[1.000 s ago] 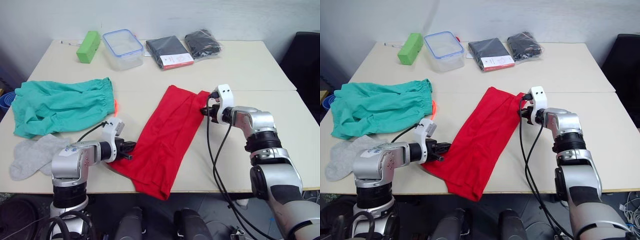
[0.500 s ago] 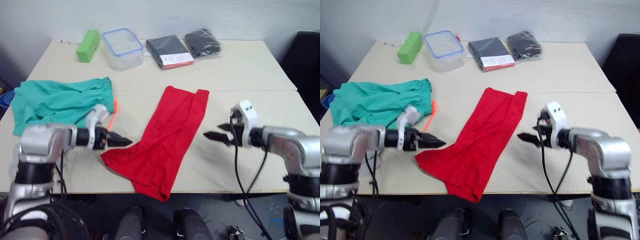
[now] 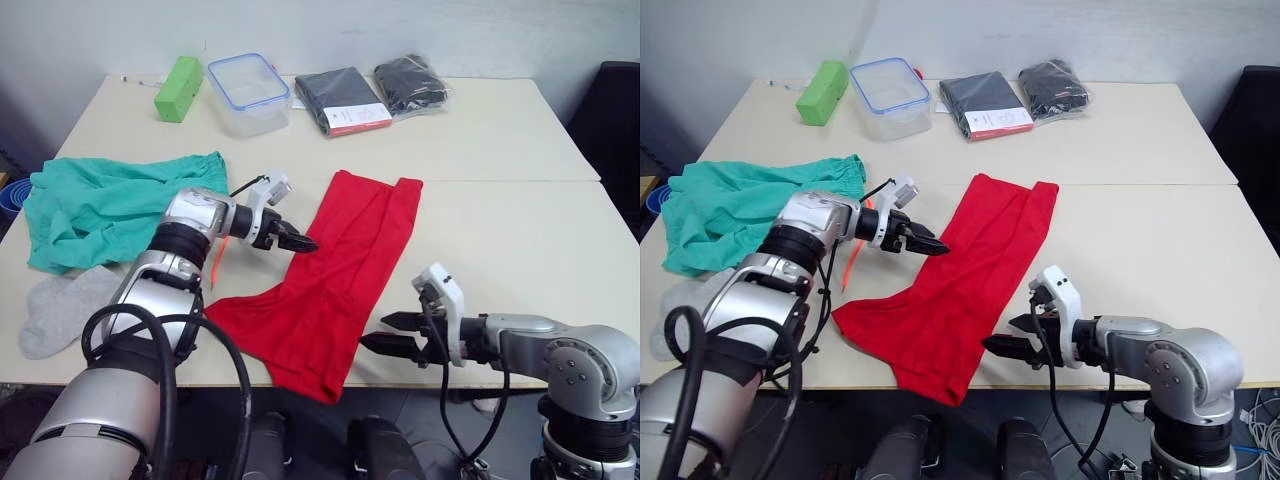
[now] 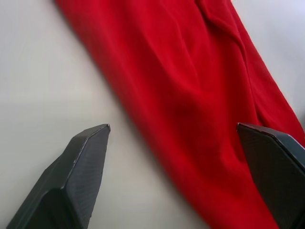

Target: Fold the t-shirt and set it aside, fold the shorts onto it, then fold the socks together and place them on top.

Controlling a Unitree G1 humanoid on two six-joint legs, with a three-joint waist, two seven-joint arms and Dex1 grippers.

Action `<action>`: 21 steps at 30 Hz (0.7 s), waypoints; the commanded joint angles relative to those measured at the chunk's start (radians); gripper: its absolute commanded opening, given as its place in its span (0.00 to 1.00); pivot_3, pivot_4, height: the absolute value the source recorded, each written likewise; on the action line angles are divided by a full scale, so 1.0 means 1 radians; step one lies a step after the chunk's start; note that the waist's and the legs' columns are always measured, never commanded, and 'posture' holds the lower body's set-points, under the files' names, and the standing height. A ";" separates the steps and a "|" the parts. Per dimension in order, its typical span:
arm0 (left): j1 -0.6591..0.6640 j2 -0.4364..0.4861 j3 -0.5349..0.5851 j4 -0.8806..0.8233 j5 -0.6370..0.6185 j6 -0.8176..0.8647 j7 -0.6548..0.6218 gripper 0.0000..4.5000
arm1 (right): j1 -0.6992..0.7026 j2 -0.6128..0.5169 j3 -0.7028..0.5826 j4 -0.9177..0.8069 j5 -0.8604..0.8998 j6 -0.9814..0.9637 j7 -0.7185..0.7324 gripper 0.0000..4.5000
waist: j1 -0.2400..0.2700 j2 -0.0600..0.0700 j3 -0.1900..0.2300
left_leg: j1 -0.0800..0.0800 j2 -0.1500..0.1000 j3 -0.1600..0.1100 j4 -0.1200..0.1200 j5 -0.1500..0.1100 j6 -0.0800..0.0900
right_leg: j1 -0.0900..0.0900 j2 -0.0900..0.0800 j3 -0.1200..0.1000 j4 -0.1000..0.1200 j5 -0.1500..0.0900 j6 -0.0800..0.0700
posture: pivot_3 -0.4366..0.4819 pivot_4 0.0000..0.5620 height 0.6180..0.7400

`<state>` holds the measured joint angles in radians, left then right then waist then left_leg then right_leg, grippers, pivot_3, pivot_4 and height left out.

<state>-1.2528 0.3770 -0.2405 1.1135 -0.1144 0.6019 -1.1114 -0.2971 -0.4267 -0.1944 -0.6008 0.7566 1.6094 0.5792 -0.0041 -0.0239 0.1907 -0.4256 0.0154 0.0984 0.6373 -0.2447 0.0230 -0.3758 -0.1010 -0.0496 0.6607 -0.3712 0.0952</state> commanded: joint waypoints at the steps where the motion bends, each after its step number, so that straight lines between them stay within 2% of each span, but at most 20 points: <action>1: -0.033 -0.034 0.027 0.091 0.036 -0.066 0.007 0.99 | 0.002 0.031 0.029 0.031 0.028 0.005 -0.039 1.00 | 0.001 0.000 0.000 | 0.000 0.000 0.000 0.000 0.000 0.000 | 0.000 0.000 0.000 0.000 0.000 0.000 | 0.48 0.27 1.00; 5: -0.046 -0.058 0.049 0.141 0.068 -0.085 0.023 0.99 | -0.017 0.095 0.072 0.082 0.000 0.005 -0.084 1.00 | 0.001 -0.004 -0.003 | 0.000 0.000 -0.002 0.002 0.000 0.001 | 0.001 -0.001 0.000 0.002 0.000 0.000 | 0.48 0.27 1.00; 8: -0.047 -0.062 0.068 0.155 0.085 -0.088 0.038 0.86 | -0.036 0.147 0.086 0.135 -0.031 -0.014 -0.124 1.00 | -0.002 -0.005 -0.003 | 0.001 0.000 -0.002 0.002 -0.001 0.002 | 0.002 -0.001 0.001 0.003 0.000 0.000 | 0.48 0.27 1.00; 11: -0.052 -0.067 0.089 0.160 0.090 -0.078 0.031 0.65 | -0.038 0.162 0.093 0.173 -0.065 -0.048 -0.161 0.79 | -0.005 -0.006 -0.004 | 0.002 0.000 -0.002 0.002 -0.002 0.004 | 0.002 -0.001 0.000 0.004 0.000 0.000 | 0.48 0.27 1.00; 19: -0.063 -0.084 0.137 0.159 0.091 -0.070 0.061 0.07 | -0.017 0.100 0.108 0.156 -0.033 -0.055 -0.128 0.12 | -0.003 -0.006 -0.004 | 0.001 0.000 -0.002 0.001 -0.002 0.003 | 0.001 -0.001 0.000 0.003 0.000 0.000 | 0.48 0.27 1.00; 20: -0.062 -0.084 0.144 0.159 0.088 -0.071 0.069 0.00 | -0.015 0.082 0.111 0.151 -0.026 -0.060 -0.116 0.05 | -0.003 -0.006 -0.004 | 0.001 0.000 -0.002 0.001 -0.002 0.003 | 0.001 -0.001 0.000 0.002 0.000 0.000 | 0.48 0.27 1.00; 21: -0.061 -0.085 0.149 0.158 0.088 -0.072 0.075 0.00 | -0.014 0.064 0.117 0.147 -0.020 -0.067 -0.104 0.01 | -0.003 -0.006 -0.004 | 0.001 0.000 -0.002 0.001 -0.002 0.003 | 0.001 -0.001 0.000 0.002 0.000 0.000 | 0.48 0.27 1.00</action>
<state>-1.2908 0.2915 -0.1125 1.2734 -0.0261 0.5342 -1.0442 -0.3330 -0.3386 -0.1037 -0.4423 0.7209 1.5271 0.4592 -0.0074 -0.0297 0.1871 -0.4245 0.0155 0.0971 0.6382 -0.2459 0.0246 -0.3750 -0.1016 -0.0496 0.6628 -0.3712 0.0951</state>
